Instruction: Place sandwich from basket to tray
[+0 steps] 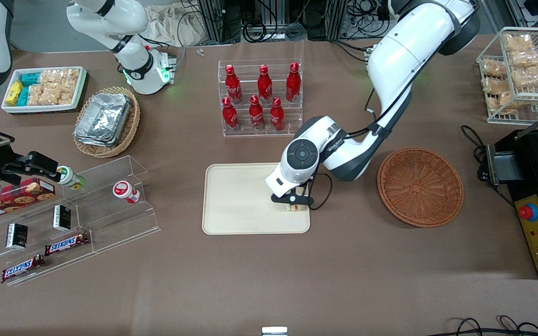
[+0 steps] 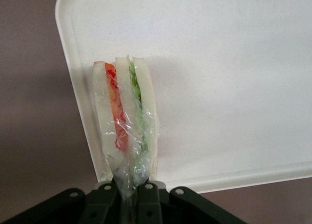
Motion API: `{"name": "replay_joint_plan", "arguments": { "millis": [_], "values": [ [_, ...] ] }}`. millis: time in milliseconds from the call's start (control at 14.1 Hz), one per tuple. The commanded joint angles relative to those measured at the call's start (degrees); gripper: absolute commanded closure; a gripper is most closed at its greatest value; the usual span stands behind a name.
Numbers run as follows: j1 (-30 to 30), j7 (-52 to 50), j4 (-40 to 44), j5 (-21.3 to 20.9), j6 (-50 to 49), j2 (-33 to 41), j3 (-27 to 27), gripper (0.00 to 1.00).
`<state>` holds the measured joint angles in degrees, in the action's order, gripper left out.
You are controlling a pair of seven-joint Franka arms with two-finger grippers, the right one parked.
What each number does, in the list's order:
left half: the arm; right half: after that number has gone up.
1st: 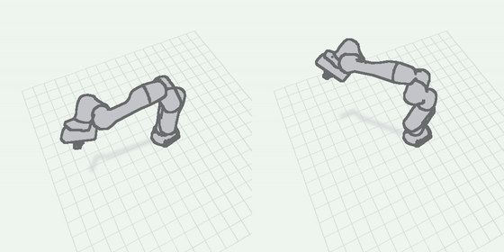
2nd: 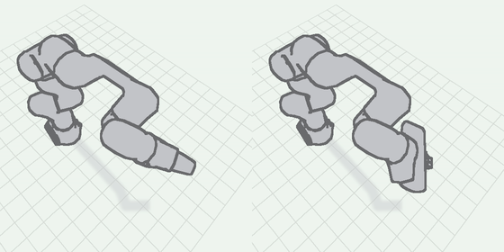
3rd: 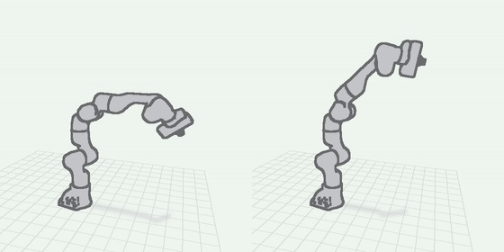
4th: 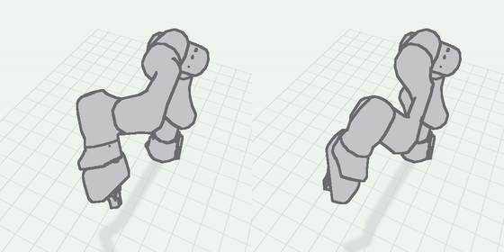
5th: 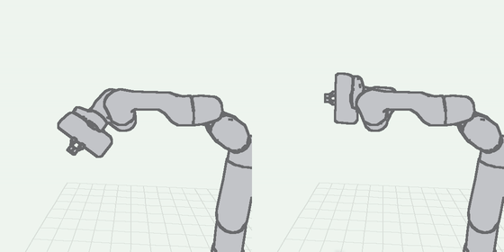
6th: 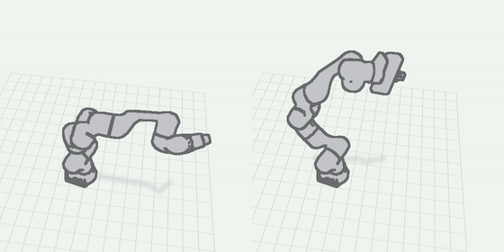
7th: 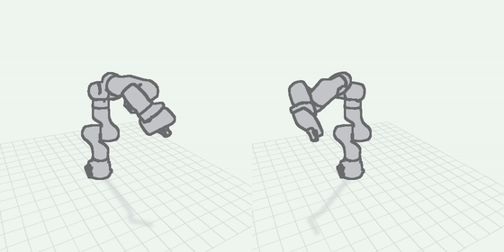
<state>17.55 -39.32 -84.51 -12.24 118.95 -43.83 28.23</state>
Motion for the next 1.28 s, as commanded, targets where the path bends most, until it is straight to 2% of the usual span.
{"name": "replay_joint_plan", "arguments": {
  "millis": [0, 71, 142, 213, 283, 496, 709, 1063, 1205],
  "values": [
    [0.6, 1.1, 1.8, -2.0, 0.6, -2.0, -0.2, 0.84],
    [0.6, 0.8, 1.8, -2.9, 1.1, -2.3, -0.2, 0.79],
    [0.7, 0.3, 1.8, -3.1, 1.3, -2.6, -0.2, 0.57],
    [0.7, 0.2, 1.8, -3.1, 1.3, -2.6, -0.2, 0.23],
    [0.6, 0.1, 1.8, -3.1, 1.3, -2.4, -0.2, 0.0],
    [-0.2, -1.0, 1.8, -2.5, -0.4, -0.2, -0.2, 0.0],
    [-1.6, -0.4, 1.7, -2.2, -11.3, 7.9, -0.2, 0.0],
    [-11.4, 0.0, -2.8, 0.1, -25.1, 24.1, 0.1, 0.0],
    [-15.5, 5.9, -3.5, 0.5, -28.2, 27.9, 0.0, 0.0]
  ]
}}
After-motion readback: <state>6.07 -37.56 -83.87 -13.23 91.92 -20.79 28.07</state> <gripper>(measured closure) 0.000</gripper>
